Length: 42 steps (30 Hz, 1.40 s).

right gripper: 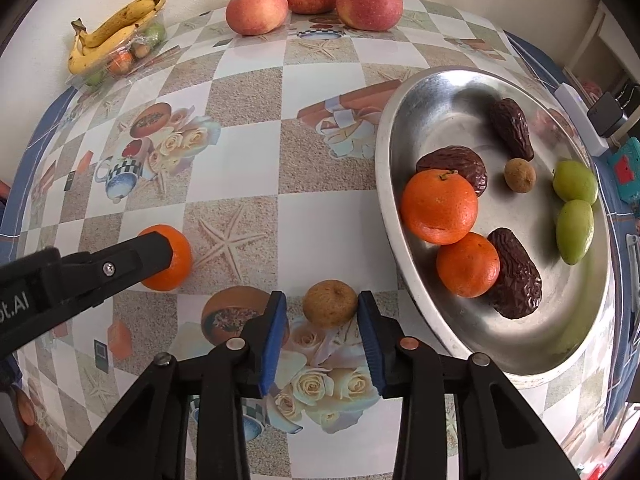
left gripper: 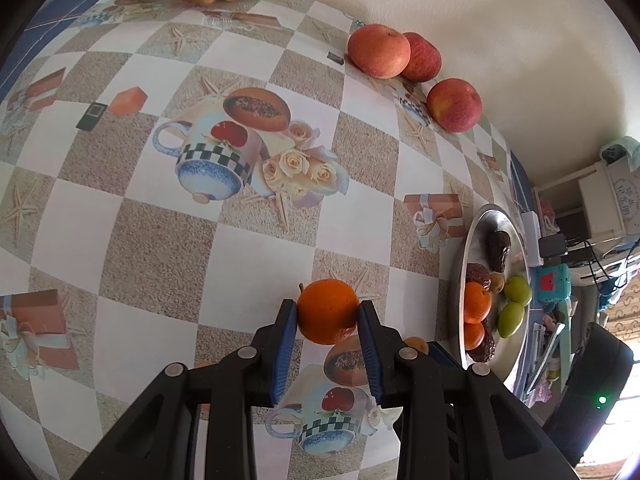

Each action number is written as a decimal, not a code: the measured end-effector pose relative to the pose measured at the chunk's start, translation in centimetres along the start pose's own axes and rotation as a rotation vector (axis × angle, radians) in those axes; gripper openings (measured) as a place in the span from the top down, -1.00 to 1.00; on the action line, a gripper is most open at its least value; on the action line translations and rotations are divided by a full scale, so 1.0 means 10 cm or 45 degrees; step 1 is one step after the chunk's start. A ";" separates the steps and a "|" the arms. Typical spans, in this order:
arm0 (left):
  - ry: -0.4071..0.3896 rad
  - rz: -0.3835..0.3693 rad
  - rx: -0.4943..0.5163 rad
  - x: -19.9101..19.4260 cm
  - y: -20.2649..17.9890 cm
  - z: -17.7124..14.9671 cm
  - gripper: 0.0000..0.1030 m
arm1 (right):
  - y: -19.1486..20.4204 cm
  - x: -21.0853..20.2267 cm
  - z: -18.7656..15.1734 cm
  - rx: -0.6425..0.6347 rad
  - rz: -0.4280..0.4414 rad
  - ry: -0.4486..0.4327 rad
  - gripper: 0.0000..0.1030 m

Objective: Organize fruits
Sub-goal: 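Grasp the last mandarin with the left tool while the right tool grasps the brown fruit, then carry both fruits over the steel plate and open both tools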

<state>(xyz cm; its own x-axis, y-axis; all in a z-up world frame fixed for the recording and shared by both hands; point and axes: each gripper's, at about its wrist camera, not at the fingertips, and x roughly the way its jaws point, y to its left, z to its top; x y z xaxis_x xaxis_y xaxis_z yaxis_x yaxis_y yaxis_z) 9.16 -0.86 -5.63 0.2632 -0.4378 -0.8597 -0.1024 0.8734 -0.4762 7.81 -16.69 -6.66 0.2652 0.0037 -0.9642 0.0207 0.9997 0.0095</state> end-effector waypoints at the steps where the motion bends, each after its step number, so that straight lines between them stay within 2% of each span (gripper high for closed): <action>1: -0.007 0.000 0.002 -0.02 -0.01 0.00 0.36 | 0.00 -0.04 0.00 -0.002 0.003 -0.006 0.29; 9: -0.055 -0.009 0.013 -0.16 -0.06 0.02 0.36 | 0.01 -0.26 0.02 -0.007 0.050 -0.062 0.36; 13: -0.043 -0.005 -0.002 -0.14 -0.03 0.01 0.36 | -0.02 -0.20 0.03 -0.011 0.070 -0.036 0.36; 19: -0.031 -0.011 -0.008 -0.11 -0.02 -0.01 0.36 | 0.00 0.00 0.00 -0.058 -0.028 0.050 0.36; 22: -0.033 -0.019 -0.007 -0.11 -0.03 0.00 0.36 | -0.01 -0.02 0.02 -0.062 -0.052 0.024 0.39; 24: -0.032 -0.026 -0.009 -0.11 -0.04 0.00 0.36 | -0.01 -0.06 0.03 -0.068 -0.061 0.001 0.52; 29: -0.045 -0.040 -0.012 -0.15 -0.06 0.02 0.36 | -0.03 -0.13 0.06 -0.063 -0.047 -0.031 0.52; 35: -0.063 -0.083 0.079 -0.18 -0.36 0.01 0.36 | -0.20 -0.44 0.10 -0.010 0.047 -0.107 0.52; 38: -0.042 -0.101 0.159 -0.10 -0.61 -0.02 0.36 | -0.42 -0.52 0.10 0.070 0.055 -0.123 0.52; 42: 0.004 -0.134 0.292 0.07 -1.02 -0.16 0.36 | -0.81 -0.55 0.12 0.202 0.000 -0.116 0.52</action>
<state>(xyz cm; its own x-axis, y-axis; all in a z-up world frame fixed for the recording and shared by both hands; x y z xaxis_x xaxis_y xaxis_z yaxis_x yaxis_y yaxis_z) 8.90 -10.43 -1.69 0.2580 -0.5291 -0.8084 0.1461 0.8485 -0.5087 7.31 -24.87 -1.17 0.3511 -0.0054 -0.9363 0.1708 0.9836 0.0584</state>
